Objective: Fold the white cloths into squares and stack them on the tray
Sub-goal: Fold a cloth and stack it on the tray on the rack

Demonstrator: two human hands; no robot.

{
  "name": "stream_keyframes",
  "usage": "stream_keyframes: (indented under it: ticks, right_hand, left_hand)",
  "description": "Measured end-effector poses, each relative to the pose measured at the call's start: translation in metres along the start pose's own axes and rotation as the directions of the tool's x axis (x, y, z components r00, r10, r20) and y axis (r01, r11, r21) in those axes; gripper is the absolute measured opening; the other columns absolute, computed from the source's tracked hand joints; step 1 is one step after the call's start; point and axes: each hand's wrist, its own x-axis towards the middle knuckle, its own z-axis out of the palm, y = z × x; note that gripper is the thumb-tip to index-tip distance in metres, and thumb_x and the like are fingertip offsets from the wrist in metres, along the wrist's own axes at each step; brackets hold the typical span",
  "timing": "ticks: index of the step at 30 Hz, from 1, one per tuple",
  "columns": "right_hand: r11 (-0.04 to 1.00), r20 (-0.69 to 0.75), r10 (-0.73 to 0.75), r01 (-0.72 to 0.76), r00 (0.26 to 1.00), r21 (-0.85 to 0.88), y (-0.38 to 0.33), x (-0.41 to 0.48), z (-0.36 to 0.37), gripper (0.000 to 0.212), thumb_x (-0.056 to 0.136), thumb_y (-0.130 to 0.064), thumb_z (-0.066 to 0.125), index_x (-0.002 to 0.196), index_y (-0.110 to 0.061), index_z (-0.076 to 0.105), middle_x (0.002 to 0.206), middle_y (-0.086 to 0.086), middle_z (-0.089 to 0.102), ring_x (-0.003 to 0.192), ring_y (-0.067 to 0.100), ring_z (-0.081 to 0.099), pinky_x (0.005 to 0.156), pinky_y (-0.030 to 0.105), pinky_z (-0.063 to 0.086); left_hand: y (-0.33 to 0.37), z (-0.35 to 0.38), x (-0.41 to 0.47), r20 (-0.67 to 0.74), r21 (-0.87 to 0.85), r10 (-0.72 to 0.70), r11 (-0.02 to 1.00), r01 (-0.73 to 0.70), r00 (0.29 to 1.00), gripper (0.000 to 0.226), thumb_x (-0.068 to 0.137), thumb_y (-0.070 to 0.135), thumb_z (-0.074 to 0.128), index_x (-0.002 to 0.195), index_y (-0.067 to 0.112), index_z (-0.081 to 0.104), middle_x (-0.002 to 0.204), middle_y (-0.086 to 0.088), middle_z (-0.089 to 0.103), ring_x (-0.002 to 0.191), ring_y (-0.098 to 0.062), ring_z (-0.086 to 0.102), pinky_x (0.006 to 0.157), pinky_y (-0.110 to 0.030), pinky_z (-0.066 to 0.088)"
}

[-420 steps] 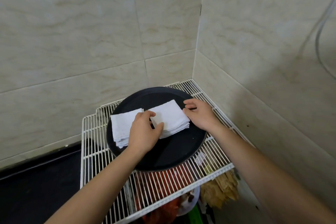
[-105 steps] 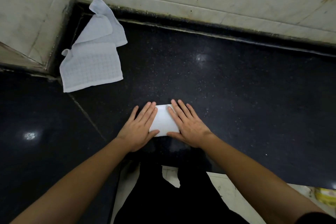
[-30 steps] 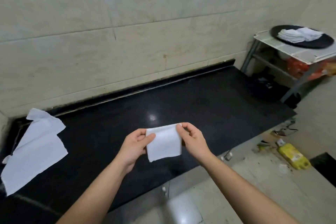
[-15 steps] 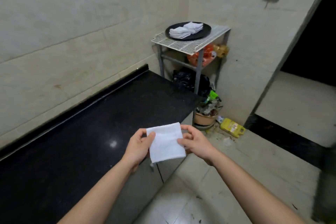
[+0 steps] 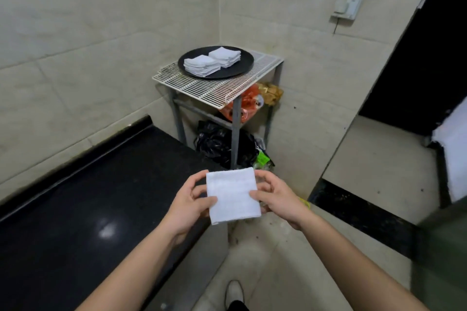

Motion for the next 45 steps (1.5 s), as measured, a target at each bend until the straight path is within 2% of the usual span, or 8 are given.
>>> stream_keyframes:
  ticks: [8,16,22,28,33,38,43,45]
  right_hand:
    - [0.997,-0.011,-0.043,0.042,0.999,-0.069,-0.111,0.148,-0.077,0.043,0.094,-0.010,0.066,0.131,-0.026,0.052,0.097,0.005,0.070,0.082,0.011,0.071,0.060,0.026,0.054]
    - [0.993,-0.008,-0.115,0.115,0.993,0.011,-0.172,0.267,-0.125,0.042,0.094,0.003,0.060,0.129,-0.020,0.055,0.087,0.004,0.069,0.068,0.006,0.069,0.049,0.021,0.050]
    - [0.983,0.099,-0.138,0.148,0.985,-0.105,-0.208,0.379,-0.155,0.043,0.093,-0.005,0.064,0.131,-0.025,0.056,0.105,0.009,0.074,0.091,0.019,0.072,0.076,0.036,0.060]
    - [0.981,0.237,-0.072,0.112,0.969,-0.159,-0.254,0.498,-0.189,0.038,0.094,-0.012,0.063,0.127,-0.029,0.055,0.114,0.001,0.067,0.103,0.018,0.067,0.079,0.037,0.062]
    - [0.984,0.307,-0.037,0.088,0.951,-0.153,-0.281,0.593,-0.204,0.041,0.092,-0.012,0.064,0.132,-0.020,0.060,0.118,0.003,0.070,0.107,0.020,0.069,0.091,0.043,0.058]
    - [0.973,0.340,-0.023,0.099,0.940,-0.207,-0.291,0.651,-0.202,0.039,0.090,-0.013,0.063,0.129,-0.018,0.064,0.115,-0.001,0.072,0.107,0.016,0.068,0.081,0.028,0.053]
    - [0.967,0.344,-0.004,0.091,0.939,-0.237,-0.291,0.681,-0.199,0.045,0.092,-0.011,0.063,0.136,-0.016,0.058,0.125,0.004,0.066,0.112,0.018,0.063,0.099,0.036,0.052]
    - [0.968,0.352,0.000,0.088,0.936,-0.234,-0.288,0.687,-0.198,0.044,0.091,-0.011,0.063,0.135,-0.016,0.059,0.125,0.004,0.066,0.111,0.018,0.064,0.095,0.035,0.053]
  left_hand:
    - [0.104,0.019,0.163,-0.011,-0.057,0.068,0.996,-0.068,0.998,0.056,0.086,-0.004,0.067,0.130,0.028,0.051,0.113,-0.006,0.071,0.101,-0.024,0.069,0.064,-0.031,0.055]
    - [0.175,0.035,0.276,-0.094,-0.045,0.137,0.989,-0.142,0.986,0.049,0.084,-0.012,0.065,0.120,0.020,0.057,0.093,-0.002,0.074,0.073,-0.014,0.070,0.052,-0.025,0.052]
    - [0.201,0.036,0.362,-0.260,-0.062,0.132,0.986,-0.153,0.957,0.051,0.084,-0.013,0.065,0.125,0.015,0.054,0.102,-0.010,0.072,0.083,-0.020,0.070,0.055,-0.030,0.055]
    - [0.234,0.048,0.455,-0.450,-0.072,0.064,0.992,-0.107,0.891,0.055,0.084,-0.004,0.070,0.131,0.016,0.051,0.107,-0.009,0.071,0.093,-0.026,0.072,0.070,-0.040,0.059]
    - [0.265,0.061,0.523,-0.568,-0.161,-0.016,0.982,-0.093,0.823,0.049,0.086,-0.006,0.067,0.125,0.016,0.049,0.103,-0.006,0.066,0.079,-0.022,0.072,0.067,-0.034,0.059]
    - [0.267,0.059,0.569,-0.669,-0.142,-0.041,0.987,-0.073,0.743,0.056,0.080,-0.005,0.069,0.129,0.013,0.051,0.115,-0.015,0.066,0.093,-0.029,0.071,0.079,-0.042,0.061]
    - [0.262,0.058,0.593,-0.742,-0.155,-0.067,0.985,-0.073,0.666,0.039,0.083,-0.006,0.067,0.117,0.008,0.056,0.106,-0.012,0.065,0.089,-0.028,0.069,0.069,-0.034,0.058]
    - [0.258,0.057,0.598,-0.753,-0.140,-0.076,0.989,-0.046,0.653,0.038,0.083,-0.003,0.069,0.118,0.008,0.057,0.107,-0.009,0.064,0.088,-0.026,0.068,0.068,-0.032,0.056]
